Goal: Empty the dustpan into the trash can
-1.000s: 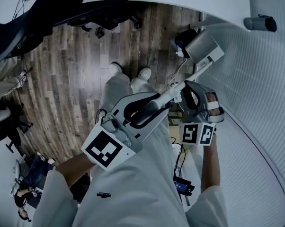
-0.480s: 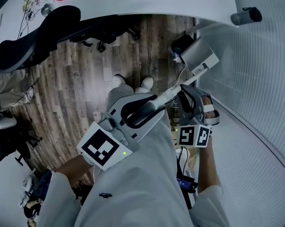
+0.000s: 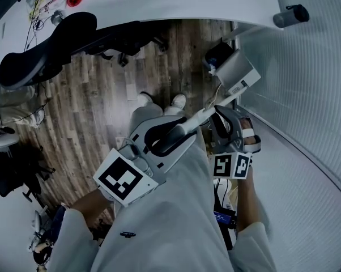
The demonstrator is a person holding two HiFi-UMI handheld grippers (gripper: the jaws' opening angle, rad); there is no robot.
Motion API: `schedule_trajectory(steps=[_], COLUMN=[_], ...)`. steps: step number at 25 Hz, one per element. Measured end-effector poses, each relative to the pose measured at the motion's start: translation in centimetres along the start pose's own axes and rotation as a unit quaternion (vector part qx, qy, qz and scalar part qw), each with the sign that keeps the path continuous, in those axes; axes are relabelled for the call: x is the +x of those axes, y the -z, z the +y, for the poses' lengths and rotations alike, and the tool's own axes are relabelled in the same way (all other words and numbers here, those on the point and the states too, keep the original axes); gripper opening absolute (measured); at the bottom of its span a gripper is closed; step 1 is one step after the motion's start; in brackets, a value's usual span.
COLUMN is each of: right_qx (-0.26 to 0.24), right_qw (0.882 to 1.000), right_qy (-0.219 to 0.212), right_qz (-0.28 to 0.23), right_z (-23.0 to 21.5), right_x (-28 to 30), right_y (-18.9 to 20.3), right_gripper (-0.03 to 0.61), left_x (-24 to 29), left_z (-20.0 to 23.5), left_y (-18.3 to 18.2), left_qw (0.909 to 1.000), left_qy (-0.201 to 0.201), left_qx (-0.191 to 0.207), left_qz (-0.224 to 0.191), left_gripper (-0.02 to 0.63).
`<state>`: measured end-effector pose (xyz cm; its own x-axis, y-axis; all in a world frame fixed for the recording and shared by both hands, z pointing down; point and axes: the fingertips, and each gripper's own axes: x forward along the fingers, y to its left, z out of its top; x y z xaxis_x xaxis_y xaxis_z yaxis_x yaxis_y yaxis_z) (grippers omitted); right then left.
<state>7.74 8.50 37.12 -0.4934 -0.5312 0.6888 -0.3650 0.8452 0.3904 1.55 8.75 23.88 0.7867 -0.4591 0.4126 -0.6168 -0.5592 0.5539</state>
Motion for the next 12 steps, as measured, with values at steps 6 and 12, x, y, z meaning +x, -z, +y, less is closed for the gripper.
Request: schedule_trajectory(steps=[6, 12], right_qx=[0.006, -0.001], right_qw=[1.0, 1.0], right_qy=[-0.004, -0.012], right_qz=[0.003, 0.003], right_z=[0.3, 0.3], right_x=[0.8, 2.1], right_y=[0.6, 1.3], right_gripper=[0.087, 0.087], left_x=[0.5, 1.3], left_z=[0.7, 1.7], left_y=[0.7, 1.1], left_qw=[1.0, 1.0], left_qy=[-0.002, -0.007], left_qx=[0.002, -0.001], left_qz=[0.003, 0.004], left_gripper=[0.129, 0.129])
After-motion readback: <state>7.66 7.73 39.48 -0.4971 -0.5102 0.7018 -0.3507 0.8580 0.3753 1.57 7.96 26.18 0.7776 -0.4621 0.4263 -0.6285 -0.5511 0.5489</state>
